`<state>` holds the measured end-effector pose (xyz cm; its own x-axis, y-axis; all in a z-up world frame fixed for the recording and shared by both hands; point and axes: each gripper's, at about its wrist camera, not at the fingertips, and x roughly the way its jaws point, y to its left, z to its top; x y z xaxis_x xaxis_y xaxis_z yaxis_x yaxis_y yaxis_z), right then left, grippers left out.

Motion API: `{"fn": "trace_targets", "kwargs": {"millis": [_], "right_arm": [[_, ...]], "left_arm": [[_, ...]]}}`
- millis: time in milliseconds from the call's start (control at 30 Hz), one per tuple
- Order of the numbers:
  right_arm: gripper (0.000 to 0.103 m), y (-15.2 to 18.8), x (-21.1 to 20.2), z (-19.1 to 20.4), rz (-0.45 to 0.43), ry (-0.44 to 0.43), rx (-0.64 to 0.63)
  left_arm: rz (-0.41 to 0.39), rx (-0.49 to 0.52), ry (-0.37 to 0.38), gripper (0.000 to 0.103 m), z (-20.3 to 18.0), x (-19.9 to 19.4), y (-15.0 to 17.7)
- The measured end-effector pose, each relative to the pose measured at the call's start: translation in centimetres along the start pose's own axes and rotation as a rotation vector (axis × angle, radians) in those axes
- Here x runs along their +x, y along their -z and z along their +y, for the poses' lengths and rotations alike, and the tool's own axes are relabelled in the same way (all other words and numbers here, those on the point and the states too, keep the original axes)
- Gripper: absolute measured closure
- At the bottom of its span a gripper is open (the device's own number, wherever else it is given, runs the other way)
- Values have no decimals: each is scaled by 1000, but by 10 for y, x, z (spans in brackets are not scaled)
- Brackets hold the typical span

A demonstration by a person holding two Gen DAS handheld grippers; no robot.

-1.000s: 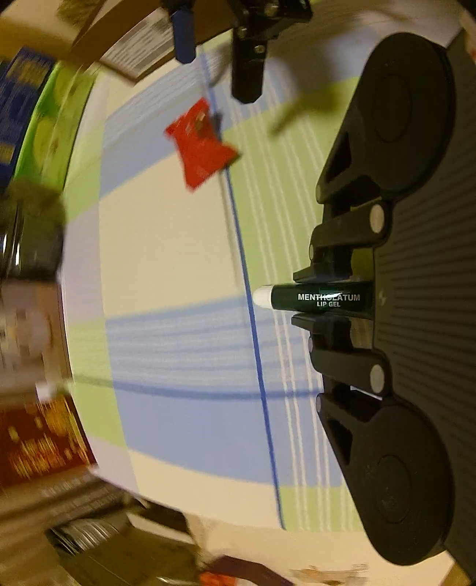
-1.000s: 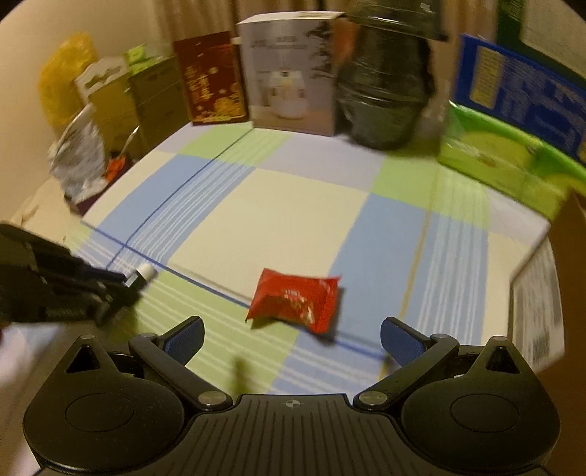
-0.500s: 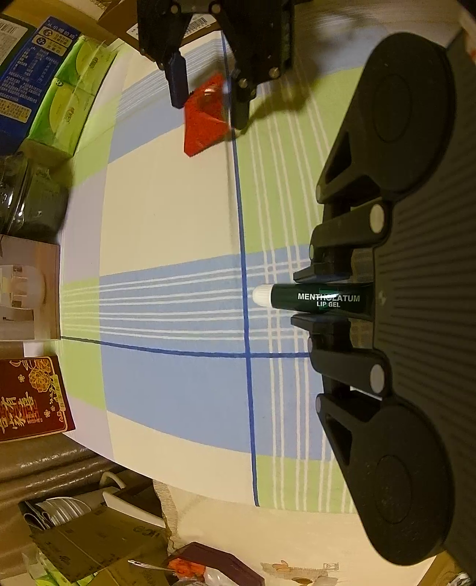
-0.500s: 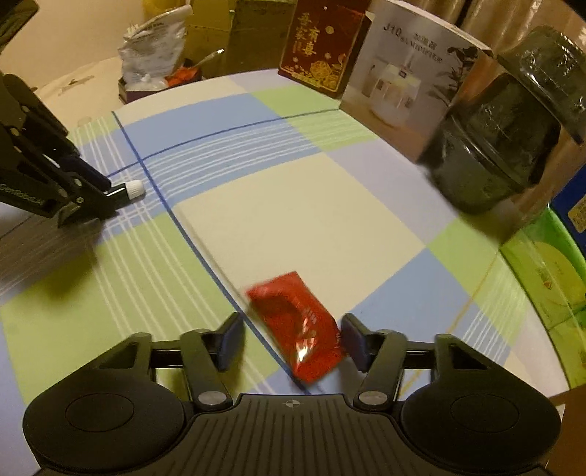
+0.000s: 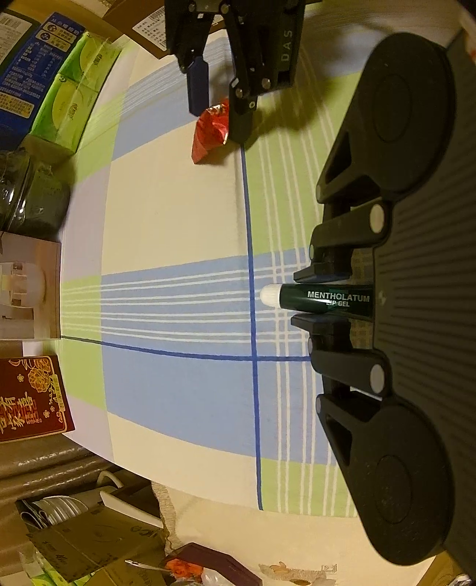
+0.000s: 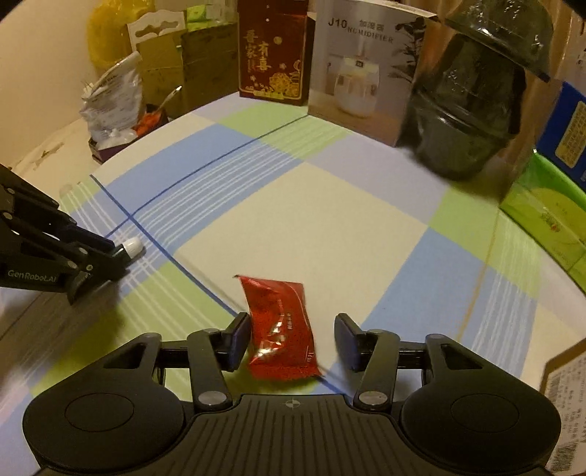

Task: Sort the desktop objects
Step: 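Grasp green lip gel tube with left tool while right tool grasps red candy, then carry lip gel in left tool and candy in right tool into brown box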

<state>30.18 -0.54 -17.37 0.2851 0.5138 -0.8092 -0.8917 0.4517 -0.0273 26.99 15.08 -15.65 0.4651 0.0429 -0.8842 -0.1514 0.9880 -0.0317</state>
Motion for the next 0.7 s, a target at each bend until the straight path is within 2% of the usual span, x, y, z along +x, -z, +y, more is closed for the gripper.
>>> {"fn": "trace_targets", "kwargs": {"millis": [33,133,433,700], "right_arm": [[70,1,0,0,5,-7,7],[72,6,-3,3,13,0,33],[73,33,-33,6,46,-29,193],[73,71,-73,11,54,-31,290]], "left_arm": [[0,4,-3,88,-1,0,0],[-1,11,-3,89,-2,0,0],[26,-9,29,90,-5,-5,6],[50,15,78,90,-26,-15,23]]}}
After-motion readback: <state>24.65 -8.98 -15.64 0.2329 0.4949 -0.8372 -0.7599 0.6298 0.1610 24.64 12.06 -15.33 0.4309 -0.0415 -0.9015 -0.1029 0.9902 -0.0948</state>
